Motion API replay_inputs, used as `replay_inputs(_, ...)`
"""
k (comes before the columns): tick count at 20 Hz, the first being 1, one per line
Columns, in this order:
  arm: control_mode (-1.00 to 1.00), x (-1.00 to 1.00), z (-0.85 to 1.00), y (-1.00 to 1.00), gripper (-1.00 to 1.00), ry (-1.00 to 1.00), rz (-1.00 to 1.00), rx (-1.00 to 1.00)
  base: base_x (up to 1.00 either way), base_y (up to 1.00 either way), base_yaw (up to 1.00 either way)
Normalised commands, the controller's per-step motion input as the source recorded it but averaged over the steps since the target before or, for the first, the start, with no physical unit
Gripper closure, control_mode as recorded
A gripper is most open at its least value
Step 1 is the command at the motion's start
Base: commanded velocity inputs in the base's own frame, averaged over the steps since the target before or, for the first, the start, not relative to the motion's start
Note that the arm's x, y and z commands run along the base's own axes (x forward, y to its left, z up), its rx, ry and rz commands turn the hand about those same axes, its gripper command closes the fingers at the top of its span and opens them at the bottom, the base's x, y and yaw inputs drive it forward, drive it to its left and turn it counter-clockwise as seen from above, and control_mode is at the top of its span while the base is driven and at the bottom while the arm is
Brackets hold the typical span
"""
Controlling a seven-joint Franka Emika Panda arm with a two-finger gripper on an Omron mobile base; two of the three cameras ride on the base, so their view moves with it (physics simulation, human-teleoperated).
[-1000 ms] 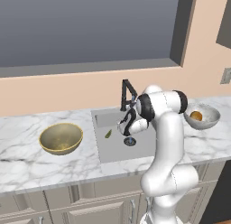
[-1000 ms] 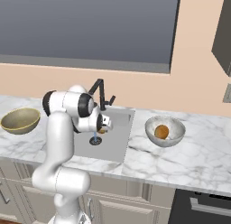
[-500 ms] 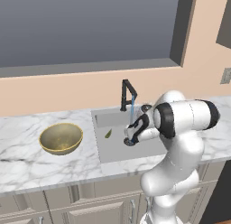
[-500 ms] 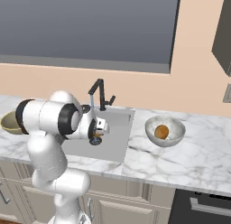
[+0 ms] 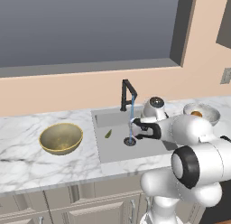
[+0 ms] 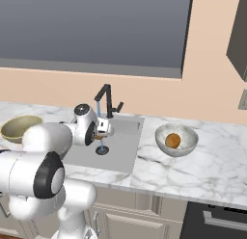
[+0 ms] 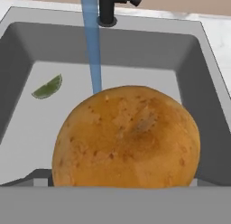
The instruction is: Pick the potatos from the sink and place them in one bowl. Place the lemon wedge in the other bowl. Then turn off the sink faucet.
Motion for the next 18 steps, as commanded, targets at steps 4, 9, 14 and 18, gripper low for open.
replay_inputs(4, -1.00, -0.41, 1.00, -0.01, 1.00, 0.15, 0.00, 0.00, 0.00, 0.00, 0.00)
replay_inputs(9, -1.00, -0.61, 1.00, -0.10, 1.00, 0.26, 0.01, -0.02, 0.00, 0.00, 0.00)
replay_inputs(14, -1.00, -0.13, 0.87, -0.47, 1.00, 0.19, 0.00, -0.02, 0.00, 0.00, 0.00)
replay_inputs(18, -1.00, 0.00, 0.53, -0.86, 1.00, 0.14, -0.01, -0.01, 0.00, 0.00, 0.00)
